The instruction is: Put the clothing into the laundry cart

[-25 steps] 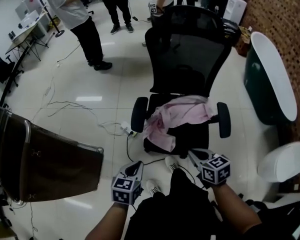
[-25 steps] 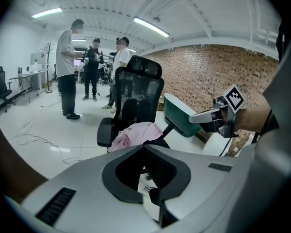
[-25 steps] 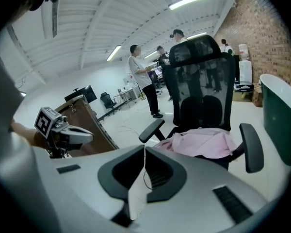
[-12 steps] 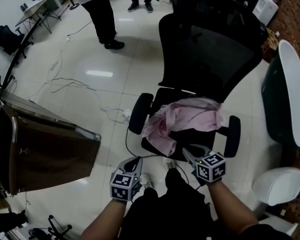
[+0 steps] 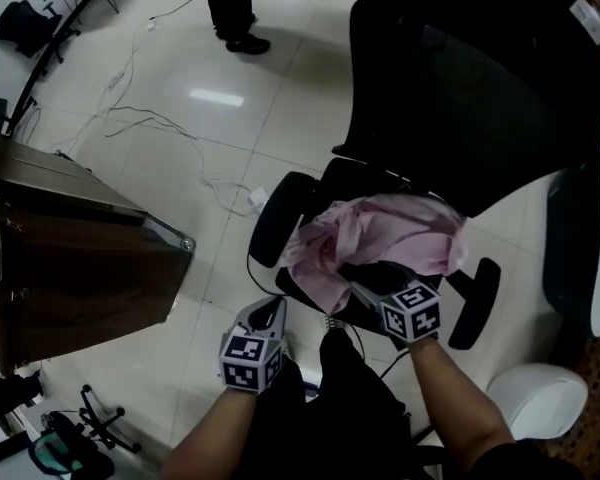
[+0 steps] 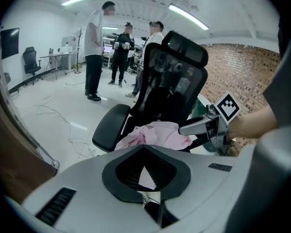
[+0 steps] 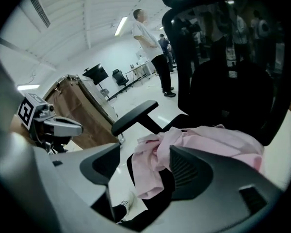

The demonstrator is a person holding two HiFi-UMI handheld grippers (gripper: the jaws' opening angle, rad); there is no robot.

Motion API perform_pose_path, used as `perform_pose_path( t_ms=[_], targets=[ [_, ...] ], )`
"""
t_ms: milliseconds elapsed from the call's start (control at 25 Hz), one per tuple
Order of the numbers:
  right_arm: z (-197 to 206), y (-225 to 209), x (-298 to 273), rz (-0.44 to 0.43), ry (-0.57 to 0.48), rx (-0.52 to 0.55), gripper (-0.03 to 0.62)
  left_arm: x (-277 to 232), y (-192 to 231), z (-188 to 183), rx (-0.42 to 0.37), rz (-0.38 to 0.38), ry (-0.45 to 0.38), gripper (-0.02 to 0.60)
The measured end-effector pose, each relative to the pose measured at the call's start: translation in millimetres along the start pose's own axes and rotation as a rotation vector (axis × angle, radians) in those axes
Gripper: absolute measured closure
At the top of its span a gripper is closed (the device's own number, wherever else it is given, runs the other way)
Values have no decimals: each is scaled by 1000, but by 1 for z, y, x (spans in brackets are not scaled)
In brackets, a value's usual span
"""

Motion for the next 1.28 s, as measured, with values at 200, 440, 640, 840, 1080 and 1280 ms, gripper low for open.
perform_pose_path(
  t_ms=[200,440,640,840,1080,1280],
  targets=[
    [-9,-25,-45,-12,57,101,249,-28,10,15,44,-44,29,581],
    [-13,-47,-91,-19,109,181,235,-51,21,26,81,-89,36,581],
    [-3,-58,-124,0,184,323,154,-68,27,39,98,-101,50,581],
    [2,-65,-162,-11,237,424,152,-80,35,52,128,-126,68,581],
    [23,-77,-203,-16,321,478,135,-90,47,68,150,-143,77,581],
    [34,-92,-224,-7,357,473,134,-101,54,77,173,-142,95,581]
  ],
)
Point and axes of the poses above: the fingertips, and each gripper's own axes: x backward along the fingers, y to its left, z out of its underside, the point moved 8 cm from there along x, backward along the fingers, and after that the axes turned 6 degrees about -y, right-handed, at the moved point
